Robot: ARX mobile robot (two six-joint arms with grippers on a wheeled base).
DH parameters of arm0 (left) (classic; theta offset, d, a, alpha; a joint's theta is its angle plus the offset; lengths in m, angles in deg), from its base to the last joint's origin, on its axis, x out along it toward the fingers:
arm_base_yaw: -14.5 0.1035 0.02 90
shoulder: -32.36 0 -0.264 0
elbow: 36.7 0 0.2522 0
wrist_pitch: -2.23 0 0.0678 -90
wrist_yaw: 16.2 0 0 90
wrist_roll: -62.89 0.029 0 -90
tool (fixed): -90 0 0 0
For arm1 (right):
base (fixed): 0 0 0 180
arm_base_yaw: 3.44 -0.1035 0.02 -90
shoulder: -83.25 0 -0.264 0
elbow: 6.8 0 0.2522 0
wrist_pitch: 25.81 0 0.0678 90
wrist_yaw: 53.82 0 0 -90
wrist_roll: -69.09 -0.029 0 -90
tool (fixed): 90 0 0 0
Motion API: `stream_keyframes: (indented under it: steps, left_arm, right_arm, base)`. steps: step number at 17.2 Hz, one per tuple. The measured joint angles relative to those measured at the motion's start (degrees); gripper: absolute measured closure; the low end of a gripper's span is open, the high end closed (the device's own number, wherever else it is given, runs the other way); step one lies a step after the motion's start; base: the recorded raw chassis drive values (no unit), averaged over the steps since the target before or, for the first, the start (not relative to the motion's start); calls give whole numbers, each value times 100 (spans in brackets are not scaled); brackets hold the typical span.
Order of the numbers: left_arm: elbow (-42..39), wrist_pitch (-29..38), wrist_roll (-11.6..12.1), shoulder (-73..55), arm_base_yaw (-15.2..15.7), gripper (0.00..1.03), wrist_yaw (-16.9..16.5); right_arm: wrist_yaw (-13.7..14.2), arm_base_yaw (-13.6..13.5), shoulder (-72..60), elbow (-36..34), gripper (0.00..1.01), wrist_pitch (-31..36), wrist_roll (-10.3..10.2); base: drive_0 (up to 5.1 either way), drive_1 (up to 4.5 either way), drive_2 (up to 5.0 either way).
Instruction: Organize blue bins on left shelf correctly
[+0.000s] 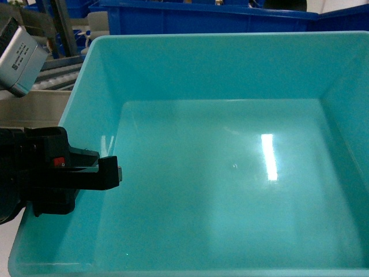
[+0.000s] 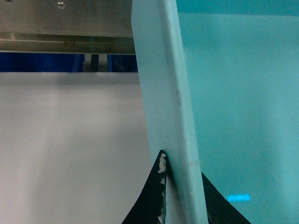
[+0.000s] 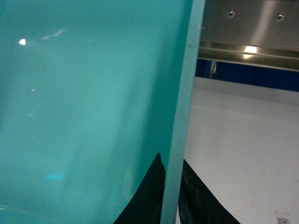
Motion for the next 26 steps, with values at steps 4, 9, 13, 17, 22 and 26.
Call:
stream_keyframes:
  steps: [4,9,13,17,22,26]
  left_arm:
    - [0,-11,0,0,0,98,0]
    - [0,-2,0,0,0,98,0]
    - [0,4,0,2,0,98,0]
    - [0,-4,0,0,0,98,2]
    - [0,-9,0,2,0,98,4]
    - [-2,-9,0,2,0,98,4]
  right_arm:
    - [0,0,0,-7,94,-20,0]
    - [0,0,2,-7,94,-2,0]
    - [0,0,2,-7,94,-2,0]
    - [0,0,2,-7,94,-7,0]
    - [0,0,0,-9,94,-9,0]
    - [0,0,2,-9,94,-13,0]
  base:
    - [-496,240,240]
    - [-494,243,243]
    - [-487,248,248]
    - [-457,110,389]
    - [-476,86,374]
    - [-491,92,353]
